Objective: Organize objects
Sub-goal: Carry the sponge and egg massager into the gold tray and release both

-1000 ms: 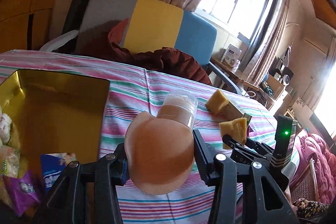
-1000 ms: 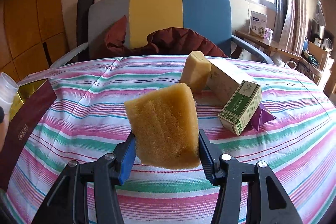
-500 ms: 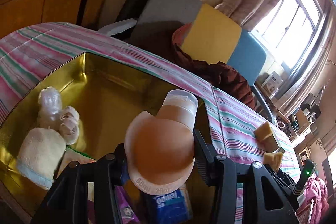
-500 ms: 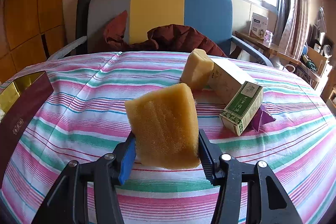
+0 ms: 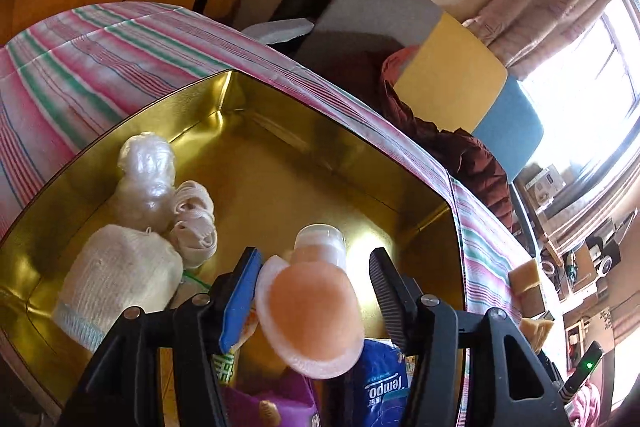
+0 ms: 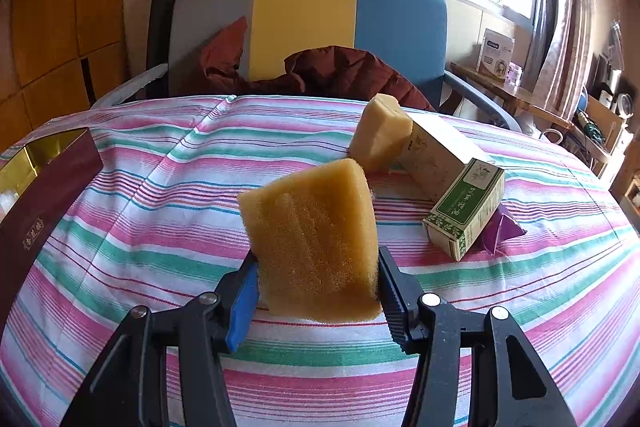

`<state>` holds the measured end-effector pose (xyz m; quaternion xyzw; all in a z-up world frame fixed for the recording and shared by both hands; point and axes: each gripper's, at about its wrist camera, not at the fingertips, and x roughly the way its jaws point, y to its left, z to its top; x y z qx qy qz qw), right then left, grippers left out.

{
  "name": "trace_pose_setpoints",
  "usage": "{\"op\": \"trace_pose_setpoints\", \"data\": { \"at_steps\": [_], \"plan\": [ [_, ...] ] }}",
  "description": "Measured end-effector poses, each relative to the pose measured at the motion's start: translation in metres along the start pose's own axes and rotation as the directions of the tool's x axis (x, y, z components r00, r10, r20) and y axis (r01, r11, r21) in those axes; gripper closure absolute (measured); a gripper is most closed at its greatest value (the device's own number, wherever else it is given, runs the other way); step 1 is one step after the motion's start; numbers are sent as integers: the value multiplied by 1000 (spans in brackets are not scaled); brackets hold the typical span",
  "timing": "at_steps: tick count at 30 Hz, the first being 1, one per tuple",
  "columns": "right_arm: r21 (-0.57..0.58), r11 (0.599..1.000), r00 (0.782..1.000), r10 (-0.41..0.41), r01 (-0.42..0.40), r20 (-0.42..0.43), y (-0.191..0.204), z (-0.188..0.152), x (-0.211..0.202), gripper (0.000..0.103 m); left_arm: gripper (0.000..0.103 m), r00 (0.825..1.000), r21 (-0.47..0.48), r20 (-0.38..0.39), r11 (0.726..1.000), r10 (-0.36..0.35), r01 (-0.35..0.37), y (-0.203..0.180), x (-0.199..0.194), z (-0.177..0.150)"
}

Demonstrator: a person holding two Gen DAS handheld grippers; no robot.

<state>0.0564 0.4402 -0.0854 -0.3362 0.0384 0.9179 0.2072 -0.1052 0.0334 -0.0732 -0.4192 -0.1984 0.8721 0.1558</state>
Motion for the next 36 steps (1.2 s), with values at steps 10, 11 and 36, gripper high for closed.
{"op": "trace_pose_setpoints", "data": {
  "at_steps": [10, 11, 36],
  "plan": [
    [-8, 1000, 1000, 6, -6, -25, 3, 2, 2, 48, 46, 1000, 2, 8, 1000, 19, -19, -4, -8, -10],
    [-10, 1000, 1000, 1, -1, -28, 3, 3, 1, 48, 46, 1000, 0, 11, 1000, 12, -12, -4, -9, -10],
    [-172, 836, 851, 496, -521, -172, 230, 68, -40, 47, 39, 997, -84, 75, 996, 36, -30, 6, -42, 7]
  ]
}}
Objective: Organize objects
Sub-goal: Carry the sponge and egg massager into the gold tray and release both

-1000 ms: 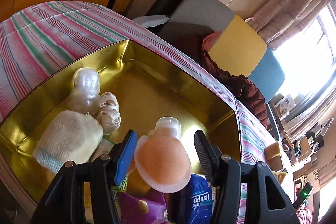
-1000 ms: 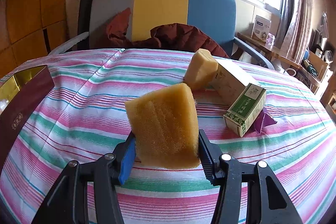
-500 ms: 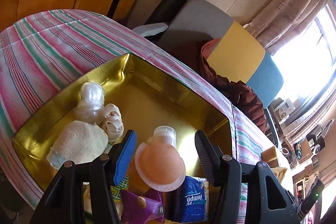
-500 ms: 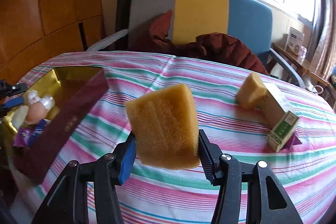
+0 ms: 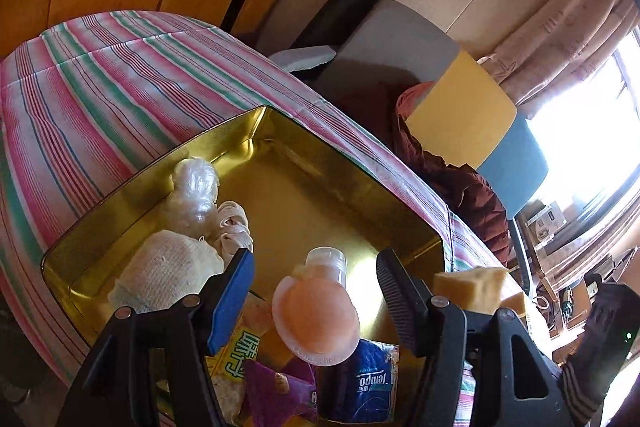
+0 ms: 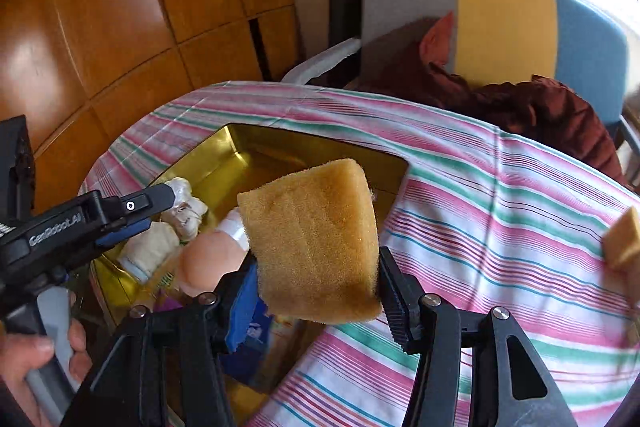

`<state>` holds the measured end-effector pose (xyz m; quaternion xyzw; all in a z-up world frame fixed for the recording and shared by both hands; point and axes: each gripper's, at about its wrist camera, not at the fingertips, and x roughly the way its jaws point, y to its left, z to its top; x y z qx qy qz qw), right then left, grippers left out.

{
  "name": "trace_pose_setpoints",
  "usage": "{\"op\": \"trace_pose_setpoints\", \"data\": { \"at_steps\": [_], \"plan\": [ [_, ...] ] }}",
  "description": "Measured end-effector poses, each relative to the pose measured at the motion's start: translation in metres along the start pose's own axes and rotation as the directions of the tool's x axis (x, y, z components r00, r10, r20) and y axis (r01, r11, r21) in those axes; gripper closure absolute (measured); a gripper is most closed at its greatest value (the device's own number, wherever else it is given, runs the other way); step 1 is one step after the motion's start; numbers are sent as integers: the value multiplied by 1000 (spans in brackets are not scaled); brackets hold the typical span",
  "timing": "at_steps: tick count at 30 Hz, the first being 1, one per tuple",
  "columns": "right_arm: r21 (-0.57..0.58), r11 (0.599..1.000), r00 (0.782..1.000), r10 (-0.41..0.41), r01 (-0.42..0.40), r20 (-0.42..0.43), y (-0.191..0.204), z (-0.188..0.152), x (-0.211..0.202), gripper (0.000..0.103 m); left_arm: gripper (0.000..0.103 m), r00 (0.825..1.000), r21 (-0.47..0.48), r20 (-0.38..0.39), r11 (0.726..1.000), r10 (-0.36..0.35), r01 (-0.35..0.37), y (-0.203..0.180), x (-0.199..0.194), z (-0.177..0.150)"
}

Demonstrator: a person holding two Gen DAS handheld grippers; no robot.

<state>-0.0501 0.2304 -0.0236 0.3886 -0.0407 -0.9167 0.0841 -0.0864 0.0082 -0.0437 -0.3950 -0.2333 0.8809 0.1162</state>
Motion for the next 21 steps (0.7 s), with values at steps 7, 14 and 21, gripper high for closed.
{"op": "trace_pose_setpoints", "data": {
  "at_steps": [7, 14, 21],
  "plan": [
    [2, 1000, 997, -21, 22, -80, 13, 8, 41, 44, 39, 1000, -12, 5, 1000, -3, 3, 2, -3, 1],
    [-37, 999, 998, -35, 33, -53, 15, 3, 39, 27, 39, 1000, -5, -9, 1000, 0, 0, -1, 1, -2],
    [-71, 995, 997, -67, 69, 38, 16, -7, 12, 22, 39, 1000, 9, -15, 1000, 2, -2, -6, 3, -5]
  ]
}}
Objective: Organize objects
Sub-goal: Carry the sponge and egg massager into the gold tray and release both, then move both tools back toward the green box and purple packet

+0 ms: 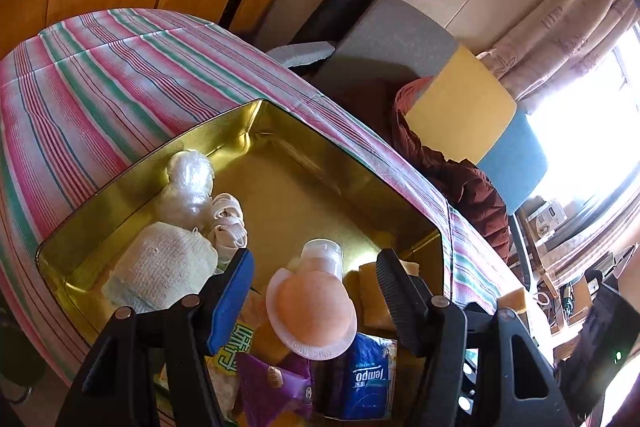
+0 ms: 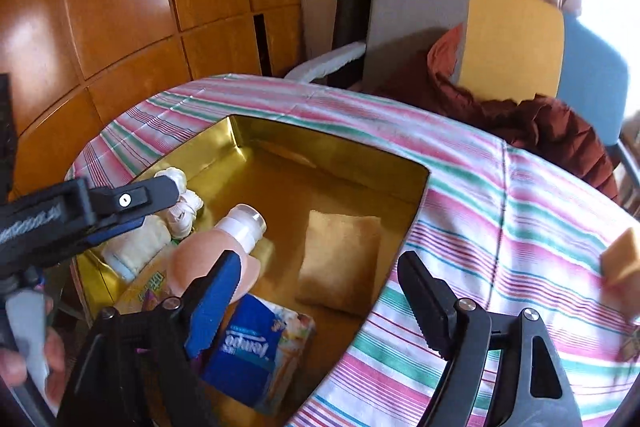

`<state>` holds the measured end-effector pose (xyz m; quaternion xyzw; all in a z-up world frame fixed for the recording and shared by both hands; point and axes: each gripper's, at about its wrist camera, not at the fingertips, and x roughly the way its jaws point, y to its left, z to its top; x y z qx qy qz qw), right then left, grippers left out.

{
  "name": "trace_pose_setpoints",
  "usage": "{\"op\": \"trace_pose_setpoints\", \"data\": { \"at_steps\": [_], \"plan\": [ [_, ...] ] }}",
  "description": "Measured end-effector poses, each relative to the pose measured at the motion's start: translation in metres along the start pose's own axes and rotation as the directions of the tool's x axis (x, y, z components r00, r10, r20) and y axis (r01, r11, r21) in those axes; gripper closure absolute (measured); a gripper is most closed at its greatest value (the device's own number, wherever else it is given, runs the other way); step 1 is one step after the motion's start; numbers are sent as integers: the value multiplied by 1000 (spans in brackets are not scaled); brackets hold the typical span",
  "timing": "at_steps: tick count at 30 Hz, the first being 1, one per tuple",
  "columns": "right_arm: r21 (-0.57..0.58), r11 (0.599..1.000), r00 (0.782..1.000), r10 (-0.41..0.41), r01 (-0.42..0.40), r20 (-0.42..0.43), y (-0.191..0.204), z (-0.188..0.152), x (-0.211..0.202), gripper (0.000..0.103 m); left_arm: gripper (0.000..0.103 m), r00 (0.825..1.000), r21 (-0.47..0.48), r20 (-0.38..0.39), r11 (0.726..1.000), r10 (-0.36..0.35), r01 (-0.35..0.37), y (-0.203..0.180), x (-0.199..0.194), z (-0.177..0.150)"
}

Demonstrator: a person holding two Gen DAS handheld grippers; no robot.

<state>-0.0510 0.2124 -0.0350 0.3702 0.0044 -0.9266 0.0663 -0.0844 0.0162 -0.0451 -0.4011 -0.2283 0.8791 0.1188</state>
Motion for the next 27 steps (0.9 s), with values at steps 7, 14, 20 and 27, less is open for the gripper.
{"op": "trace_pose_setpoints", "data": {
  "at_steps": [7, 14, 20, 27],
  "plan": [
    [86, 996, 1000, -25, 23, 16, -24, -14, -21, 18, 39, 1000, 21, -20, 1000, -15, 16, -8, 3, -7],
    [173, 982, 997, -67, 71, -31, -59, -37, -30, 18, 39, 998, 108, -36, 992, -58, 61, -32, 2, -21],
    [206, 970, 990, -120, 131, -69, -96, -68, -43, 18, 39, 992, 247, -72, 961, -106, 121, -68, 1, -43],
    [274, 929, 967, -223, 250, -126, -163, -104, -66, 18, 38, 972, 416, -153, 880, -180, 229, -115, -3, -83]
  ]
}}
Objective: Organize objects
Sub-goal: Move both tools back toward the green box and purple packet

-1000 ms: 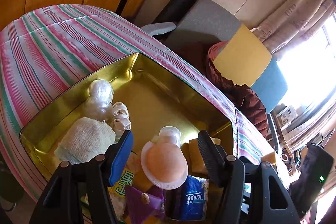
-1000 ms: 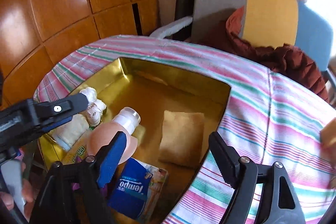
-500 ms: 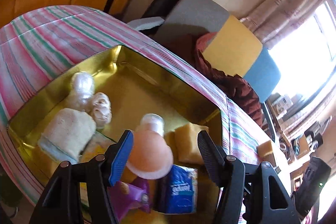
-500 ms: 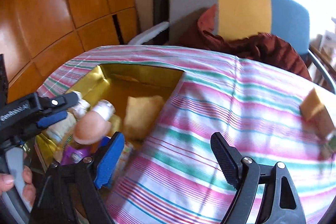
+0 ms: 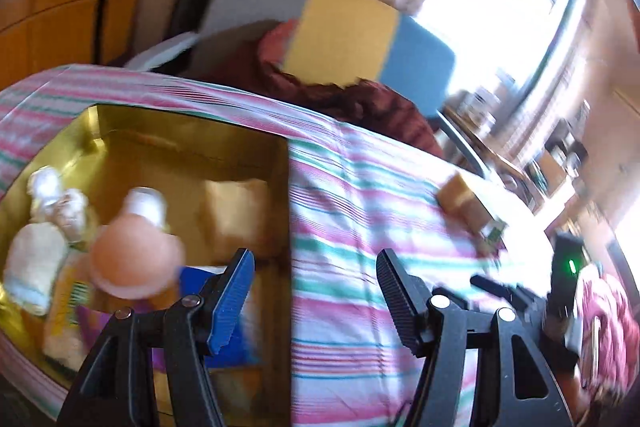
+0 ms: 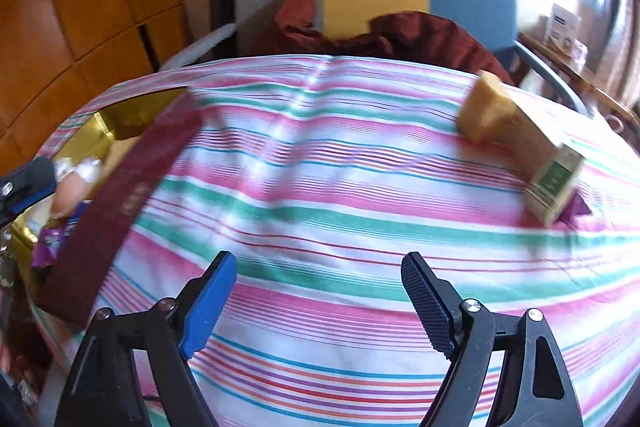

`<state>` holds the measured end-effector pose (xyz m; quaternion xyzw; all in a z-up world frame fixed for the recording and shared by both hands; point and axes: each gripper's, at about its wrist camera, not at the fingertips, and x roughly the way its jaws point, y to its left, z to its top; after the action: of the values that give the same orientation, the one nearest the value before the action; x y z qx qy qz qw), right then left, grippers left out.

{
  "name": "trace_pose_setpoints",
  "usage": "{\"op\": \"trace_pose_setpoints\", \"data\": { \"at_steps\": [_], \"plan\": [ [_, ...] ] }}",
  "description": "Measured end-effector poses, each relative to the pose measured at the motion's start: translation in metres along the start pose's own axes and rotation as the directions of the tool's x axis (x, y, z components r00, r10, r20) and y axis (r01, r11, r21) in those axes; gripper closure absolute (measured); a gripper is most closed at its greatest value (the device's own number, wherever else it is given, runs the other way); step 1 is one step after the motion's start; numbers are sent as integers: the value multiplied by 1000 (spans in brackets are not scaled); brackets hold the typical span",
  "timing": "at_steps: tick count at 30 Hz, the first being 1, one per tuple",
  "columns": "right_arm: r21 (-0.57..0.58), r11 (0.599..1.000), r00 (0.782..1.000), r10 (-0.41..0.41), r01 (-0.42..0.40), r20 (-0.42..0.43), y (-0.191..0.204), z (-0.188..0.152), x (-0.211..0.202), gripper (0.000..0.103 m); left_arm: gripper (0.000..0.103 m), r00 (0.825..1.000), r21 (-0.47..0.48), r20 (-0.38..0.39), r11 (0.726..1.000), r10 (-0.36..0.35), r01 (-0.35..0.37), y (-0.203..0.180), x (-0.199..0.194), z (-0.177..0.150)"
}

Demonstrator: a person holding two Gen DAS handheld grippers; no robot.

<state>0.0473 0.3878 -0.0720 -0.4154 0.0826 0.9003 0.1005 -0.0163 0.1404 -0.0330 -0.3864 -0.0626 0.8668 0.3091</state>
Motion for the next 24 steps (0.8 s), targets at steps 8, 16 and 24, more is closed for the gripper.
{"op": "trace_pose_setpoints", "data": {
  "at_steps": [8, 16, 24],
  "plan": [
    [139, 981, 989, -143, 137, 32, -100, 10, -10, 18, 38, 994, 130, -69, 987, -90, 98, -51, 4, -24],
    [220, 948, 969, -244, 230, 34, -175, 64, 4, 17, 38, 987, 149, -128, 982, -96, 115, -69, 12, -44],
    [155, 984, 994, 98, -90, -46, -138, 56, 20, 17, 38, 986, 166, -144, 981, -78, 102, -70, 15, -49]
  ]
}}
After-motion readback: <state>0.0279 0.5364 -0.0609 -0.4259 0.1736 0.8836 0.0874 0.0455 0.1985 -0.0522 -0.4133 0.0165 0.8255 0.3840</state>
